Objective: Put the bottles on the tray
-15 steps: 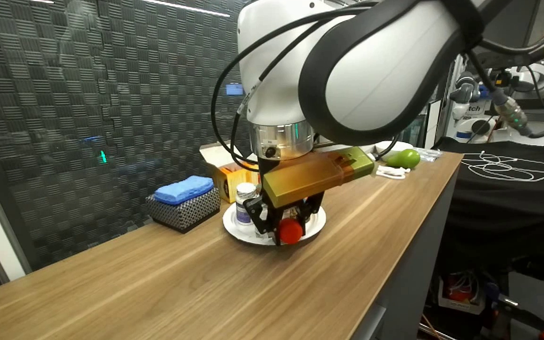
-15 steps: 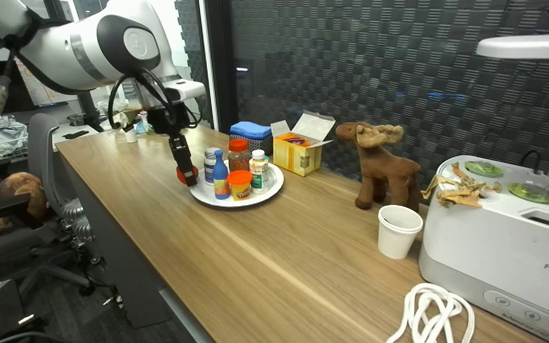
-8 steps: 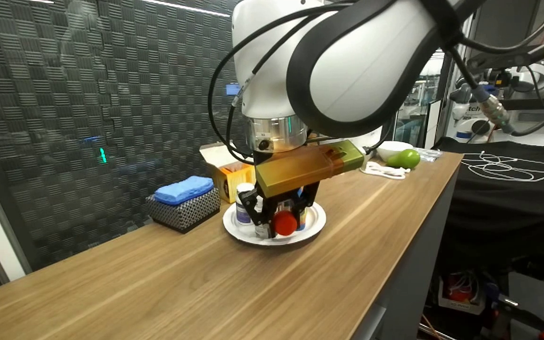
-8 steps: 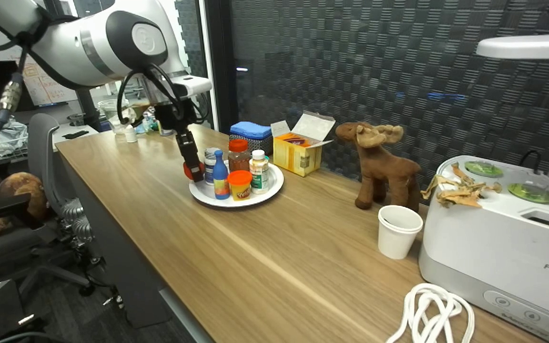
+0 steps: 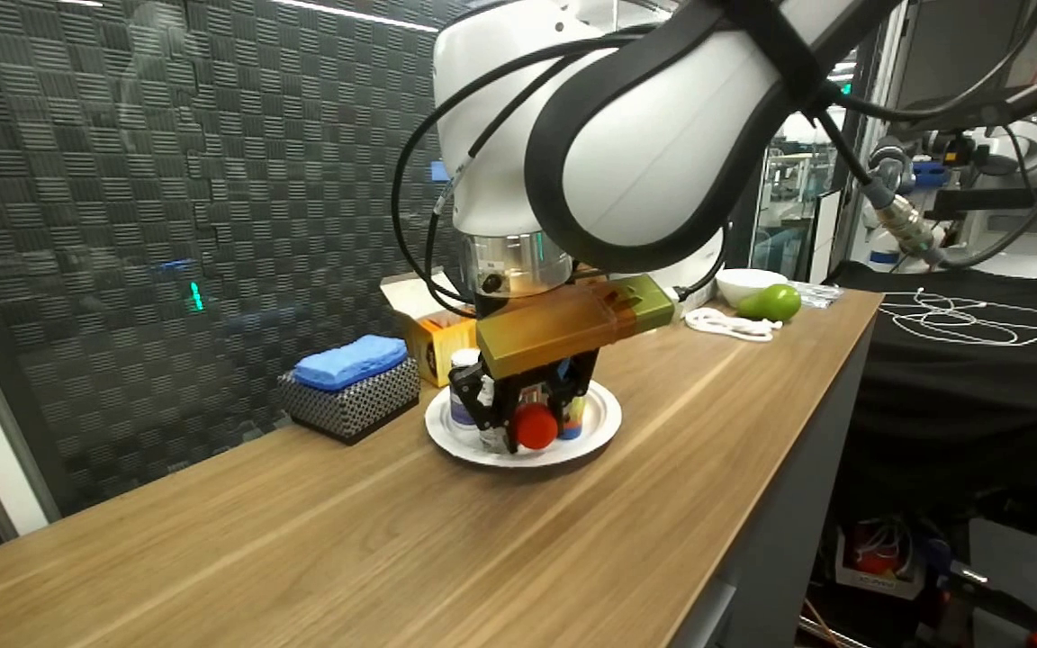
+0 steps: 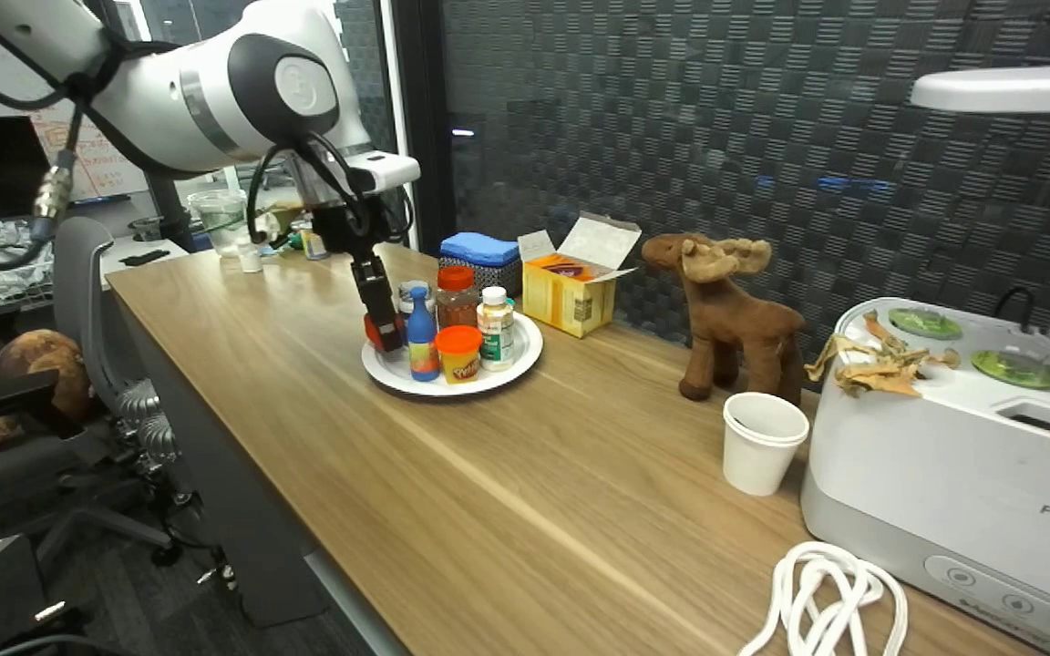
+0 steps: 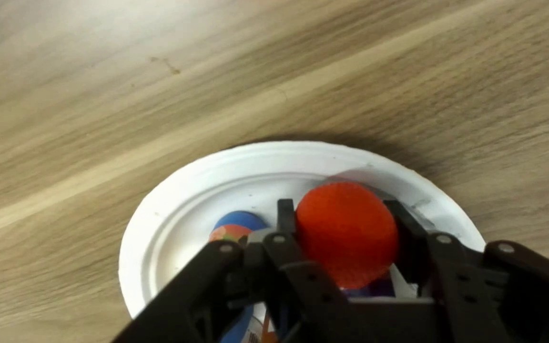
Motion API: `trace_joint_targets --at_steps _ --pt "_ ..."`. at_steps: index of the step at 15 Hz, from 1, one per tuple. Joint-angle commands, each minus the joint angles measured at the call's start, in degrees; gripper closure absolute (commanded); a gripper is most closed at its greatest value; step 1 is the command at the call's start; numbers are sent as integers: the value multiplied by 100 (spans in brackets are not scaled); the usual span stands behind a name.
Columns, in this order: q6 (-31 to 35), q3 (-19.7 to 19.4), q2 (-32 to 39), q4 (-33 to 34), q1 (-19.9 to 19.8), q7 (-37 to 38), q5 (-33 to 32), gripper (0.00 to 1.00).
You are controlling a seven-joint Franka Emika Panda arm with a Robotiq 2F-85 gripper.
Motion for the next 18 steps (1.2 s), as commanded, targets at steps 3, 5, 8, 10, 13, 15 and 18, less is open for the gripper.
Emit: trace_joint_targets --at_steps 3,5,8,10,13,15,18 --pt "-64 -28 158 285 15 -222 204 76" --pt "-66 -23 189 330 19 -274 254 76" --pt "-20 -2 164 342 34 -405 348 20" --pt "23 11 105 313 49 -490 397 5" --pt "96 59 20 265 82 -615 448 0" --pt "143 97 -26 236 102 -695 486 0" --pt "33 222 -133 240 97 -1020 763 0"
